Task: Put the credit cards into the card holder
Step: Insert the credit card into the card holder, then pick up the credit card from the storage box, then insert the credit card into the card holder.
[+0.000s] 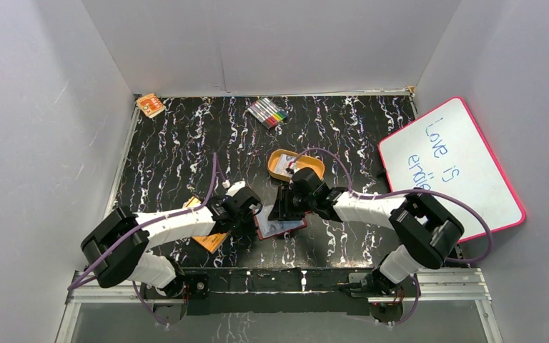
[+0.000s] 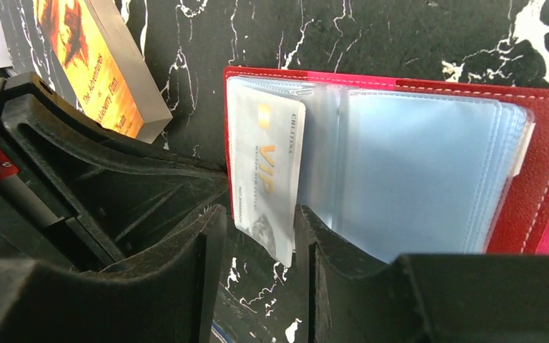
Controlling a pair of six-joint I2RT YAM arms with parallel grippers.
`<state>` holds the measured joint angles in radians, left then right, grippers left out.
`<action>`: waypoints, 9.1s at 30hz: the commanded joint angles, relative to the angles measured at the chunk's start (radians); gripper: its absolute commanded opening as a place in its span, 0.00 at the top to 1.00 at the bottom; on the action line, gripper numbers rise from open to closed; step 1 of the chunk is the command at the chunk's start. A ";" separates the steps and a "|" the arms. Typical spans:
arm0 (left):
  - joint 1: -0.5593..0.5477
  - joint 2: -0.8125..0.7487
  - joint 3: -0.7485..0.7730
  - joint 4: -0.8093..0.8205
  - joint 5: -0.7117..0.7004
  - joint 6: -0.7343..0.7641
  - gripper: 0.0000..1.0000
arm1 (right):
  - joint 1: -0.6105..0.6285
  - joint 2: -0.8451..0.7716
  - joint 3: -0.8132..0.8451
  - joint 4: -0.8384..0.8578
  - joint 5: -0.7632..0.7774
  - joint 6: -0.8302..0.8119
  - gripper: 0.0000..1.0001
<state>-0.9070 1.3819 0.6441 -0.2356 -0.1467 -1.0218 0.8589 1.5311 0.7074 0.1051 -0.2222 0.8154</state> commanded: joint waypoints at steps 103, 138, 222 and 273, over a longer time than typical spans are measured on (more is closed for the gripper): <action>0.019 -0.336 -0.015 -0.232 -0.124 -0.003 0.53 | -0.389 0.204 0.253 -0.043 0.099 0.013 0.88; 0.019 -0.370 0.117 -0.212 -0.217 0.156 0.52 | -0.490 -0.328 0.283 -0.470 -0.137 0.349 1.00; -0.174 0.408 0.408 -0.201 -0.237 0.220 1.00 | -0.460 -0.519 -0.132 -0.483 -0.434 -0.362 1.00; -0.174 0.066 0.422 -0.298 -0.303 0.184 0.58 | -0.230 -0.100 -0.031 -0.114 -0.454 -0.191 1.00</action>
<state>-1.0782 1.5894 1.0687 -0.4820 -0.3859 -0.8089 0.5911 1.4372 0.6113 -0.0582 -0.6682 0.5892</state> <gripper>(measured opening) 0.397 0.011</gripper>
